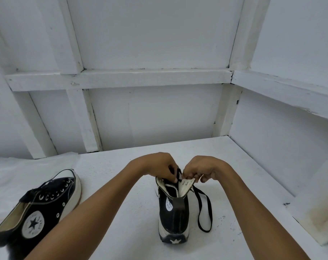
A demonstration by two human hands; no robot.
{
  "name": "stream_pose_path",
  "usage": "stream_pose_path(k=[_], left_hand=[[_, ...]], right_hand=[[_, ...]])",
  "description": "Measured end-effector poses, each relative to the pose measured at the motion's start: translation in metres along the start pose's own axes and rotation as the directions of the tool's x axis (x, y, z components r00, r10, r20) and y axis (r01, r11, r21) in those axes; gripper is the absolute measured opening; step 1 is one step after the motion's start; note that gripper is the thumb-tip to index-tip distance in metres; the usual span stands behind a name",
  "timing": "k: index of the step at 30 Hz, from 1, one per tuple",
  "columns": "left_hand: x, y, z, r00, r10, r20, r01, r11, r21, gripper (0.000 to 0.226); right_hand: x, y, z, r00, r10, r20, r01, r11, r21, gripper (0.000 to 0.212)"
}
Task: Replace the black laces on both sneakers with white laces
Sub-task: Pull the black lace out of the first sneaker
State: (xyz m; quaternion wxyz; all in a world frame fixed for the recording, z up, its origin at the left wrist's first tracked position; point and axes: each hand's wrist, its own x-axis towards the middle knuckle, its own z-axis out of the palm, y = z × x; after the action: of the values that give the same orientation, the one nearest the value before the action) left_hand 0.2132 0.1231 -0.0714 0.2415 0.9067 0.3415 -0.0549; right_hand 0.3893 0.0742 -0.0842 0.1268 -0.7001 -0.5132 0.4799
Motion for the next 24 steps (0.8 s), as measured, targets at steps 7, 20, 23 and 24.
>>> stream_pose_path(k=[7,20,23,24], left_hand=[[-0.003,-0.012,-0.018,0.933,-0.173,-0.315,0.04,0.921,-0.386,0.017],[-0.01,-0.056,-0.006,0.744,-0.53,-0.407,0.514,0.843,-0.158,0.025],[-0.012,-0.061,-0.005,0.775,-0.536,-0.335,0.562,0.827,-0.023,0.03],[-0.012,-0.06,-0.006,0.794,-0.516,-0.323,0.534,0.845,-0.036,0.031]], right_hand=[[0.0,0.002,0.0,1.0,-0.005,-0.006,0.005,1.0,0.001,0.011],[-0.001,-0.009,0.0,0.997,-0.061,-0.047,0.055,0.992,-0.111,0.009],[0.001,-0.008,0.0,0.977,-0.174,-0.126,0.163,0.983,-0.089,0.014],[0.002,-0.009,0.0,0.963,-0.221,-0.152,0.212,0.975,-0.073,0.013]])
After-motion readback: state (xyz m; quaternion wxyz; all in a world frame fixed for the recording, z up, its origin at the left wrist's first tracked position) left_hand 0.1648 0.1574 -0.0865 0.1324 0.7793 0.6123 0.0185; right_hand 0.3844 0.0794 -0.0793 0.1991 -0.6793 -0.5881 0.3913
